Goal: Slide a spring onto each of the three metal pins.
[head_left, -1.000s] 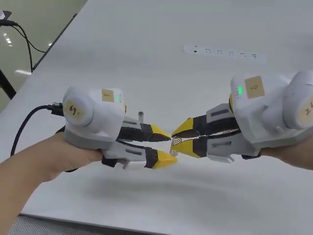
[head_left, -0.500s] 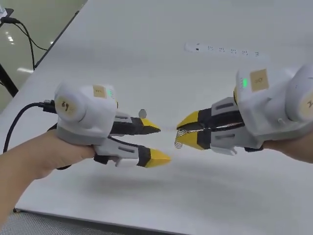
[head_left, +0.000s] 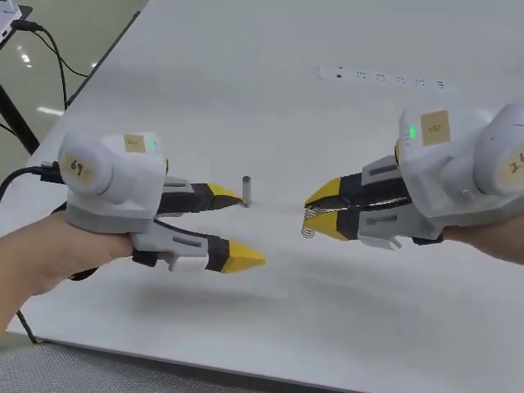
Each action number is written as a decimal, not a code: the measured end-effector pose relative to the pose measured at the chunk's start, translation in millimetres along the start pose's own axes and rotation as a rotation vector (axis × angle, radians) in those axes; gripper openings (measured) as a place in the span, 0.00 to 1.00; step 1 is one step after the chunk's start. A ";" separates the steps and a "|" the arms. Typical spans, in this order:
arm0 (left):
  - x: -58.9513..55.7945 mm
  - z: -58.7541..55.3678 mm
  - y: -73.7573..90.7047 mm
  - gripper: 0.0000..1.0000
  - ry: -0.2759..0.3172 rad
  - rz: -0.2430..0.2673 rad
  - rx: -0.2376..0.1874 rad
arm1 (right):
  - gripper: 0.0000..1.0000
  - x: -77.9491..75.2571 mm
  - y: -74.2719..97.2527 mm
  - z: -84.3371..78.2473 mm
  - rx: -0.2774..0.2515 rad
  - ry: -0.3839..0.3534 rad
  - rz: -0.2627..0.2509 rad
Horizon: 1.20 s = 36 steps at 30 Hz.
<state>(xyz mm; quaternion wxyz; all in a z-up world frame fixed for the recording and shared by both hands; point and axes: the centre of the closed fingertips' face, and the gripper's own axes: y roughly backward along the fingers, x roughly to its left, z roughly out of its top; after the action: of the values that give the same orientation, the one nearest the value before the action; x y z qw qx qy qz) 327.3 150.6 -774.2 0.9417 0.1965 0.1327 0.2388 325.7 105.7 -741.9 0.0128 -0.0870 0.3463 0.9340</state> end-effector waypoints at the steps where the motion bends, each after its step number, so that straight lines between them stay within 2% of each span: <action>1: 2.0 -1.6 2.3 0.52 0.005 0.008 0.002 | 0.07 -0.2 0.0 0.0 0.000 0.000 -0.001; 5: 9.4 -2.5 10.5 0.58 0.015 0.039 -0.006 | 0.07 -2.7 -0.8 -0.8 -0.003 -0.008 -0.008; 11: 18.0 -2.0 19.9 0.73 0.030 0.078 -0.022 | 0.07 -6.8 -2.9 -2.3 -0.004 -0.038 -0.017; 22: 27.3 -7.1 28.6 0.97 0.060 0.121 -0.030 | 0.07 -14.4 -7.0 -1.4 0.003 -0.039 -0.035; 27: 26.8 -8.5 30.8 0.98 0.066 0.120 -0.029 | 0.07 -19.9 -9.8 3.0 -0.002 -0.046 -0.042; 31: 26.7 -7.7 31.8 0.98 0.067 0.122 -0.032 | 0.07 -34.5 -15.8 4.4 0.004 -0.052 -0.055; 36: 27.5 -5.7 33.7 0.98 0.066 0.124 -0.040 | 0.07 -45.0 -23.9 14.9 -0.012 -0.063 -0.061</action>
<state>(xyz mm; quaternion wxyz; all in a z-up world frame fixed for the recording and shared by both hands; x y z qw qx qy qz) 335.3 193.4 -768.9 0.9240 0.1778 0.1463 0.3054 369.7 135.1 -738.5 0.0516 -0.0680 0.3372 0.9376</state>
